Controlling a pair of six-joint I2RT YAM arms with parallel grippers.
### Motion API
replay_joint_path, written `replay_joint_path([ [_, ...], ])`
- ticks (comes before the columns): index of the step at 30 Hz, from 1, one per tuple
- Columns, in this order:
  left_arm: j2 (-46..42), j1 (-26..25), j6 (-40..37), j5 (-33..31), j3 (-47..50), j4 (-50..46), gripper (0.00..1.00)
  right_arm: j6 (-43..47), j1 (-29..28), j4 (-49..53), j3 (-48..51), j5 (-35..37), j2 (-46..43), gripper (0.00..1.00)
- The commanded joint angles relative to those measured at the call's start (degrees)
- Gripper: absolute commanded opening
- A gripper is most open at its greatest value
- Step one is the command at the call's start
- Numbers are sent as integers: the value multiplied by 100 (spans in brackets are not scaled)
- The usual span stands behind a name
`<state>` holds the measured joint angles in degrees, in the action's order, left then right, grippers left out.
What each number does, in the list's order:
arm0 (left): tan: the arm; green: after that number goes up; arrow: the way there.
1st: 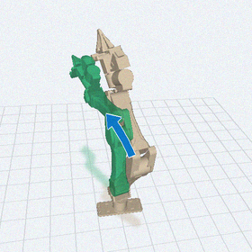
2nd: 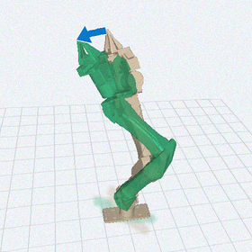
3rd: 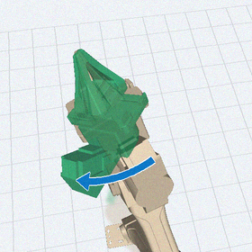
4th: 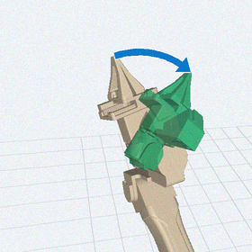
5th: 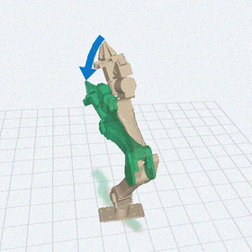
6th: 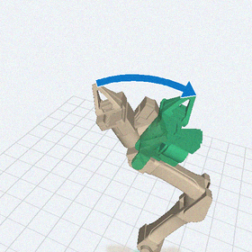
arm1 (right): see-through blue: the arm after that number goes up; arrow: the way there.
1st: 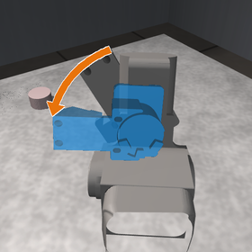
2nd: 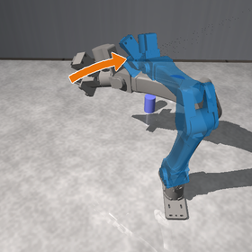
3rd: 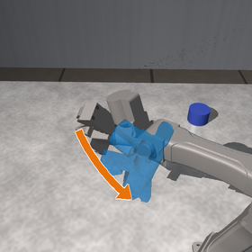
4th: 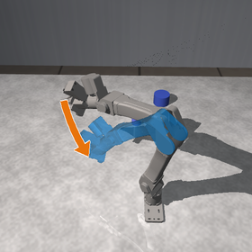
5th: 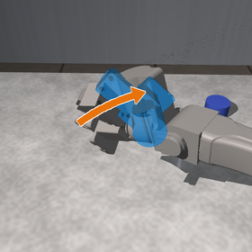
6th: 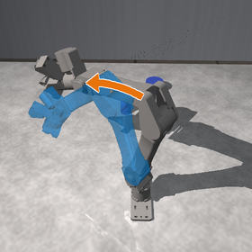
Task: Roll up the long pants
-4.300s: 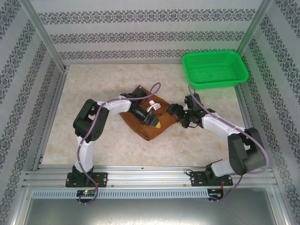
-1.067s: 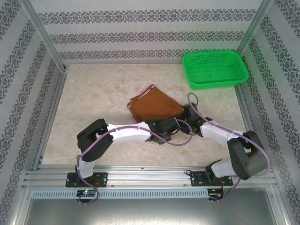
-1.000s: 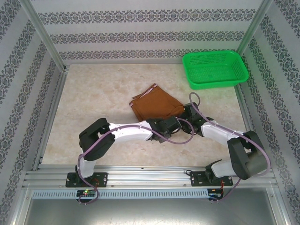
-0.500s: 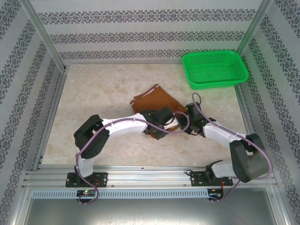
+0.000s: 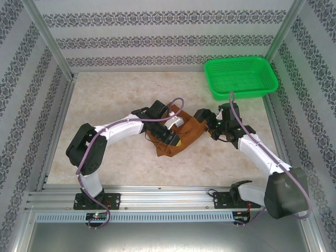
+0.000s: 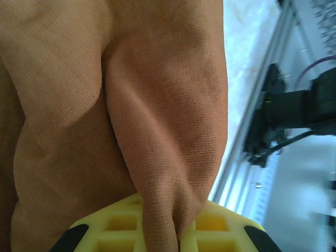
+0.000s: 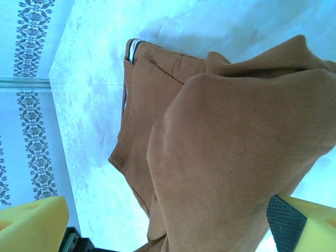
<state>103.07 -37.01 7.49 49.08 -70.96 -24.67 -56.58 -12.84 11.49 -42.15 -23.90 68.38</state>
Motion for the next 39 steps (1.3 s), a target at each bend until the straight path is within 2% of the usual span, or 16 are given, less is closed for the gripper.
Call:
replay_joint_path([
  [1,-255,201,1058,1414,258,1058,0,173,58,385,-106,-160,-181,98],
  [3,-275,449,1703,1678,470,1704,0,90,66,386,-57,-286,-213,98],
  [5,-329,628,2024,1648,568,1946,0,-3,60,355,-2,-387,-239,98],
  [14,-174,1006,2686,1583,956,2376,0,-96,8,177,283,-637,-146,98],
  [19,-174,1078,3330,1723,1516,3406,0,-295,-116,-582,230,-859,586,98],
  [27,-203,1206,3864,1763,2233,4441,0,-521,-700,-1385,-266,-1060,1916,98],
  [32,-56,1390,5010,2022,2742,6404,0,-656,-1025,-2038,-481,-1174,2985,98],
  [34,28,1416,5268,2120,2790,6785,0,-636,-1053,-2279,-541,-1170,3373,88],
  [35,83,1416,5328,2180,2791,6902,0,-644,-1054,-2524,-548,-1205,3571,77],
  [37,129,1424,5289,2180,2758,6805,0,-708,-1041,-2919,-539,-1152,3875,0],
  [39,132,1425,5083,2241,2683,6568,0,-714,-1015,-3128,-520,-1077,4081,0],
])
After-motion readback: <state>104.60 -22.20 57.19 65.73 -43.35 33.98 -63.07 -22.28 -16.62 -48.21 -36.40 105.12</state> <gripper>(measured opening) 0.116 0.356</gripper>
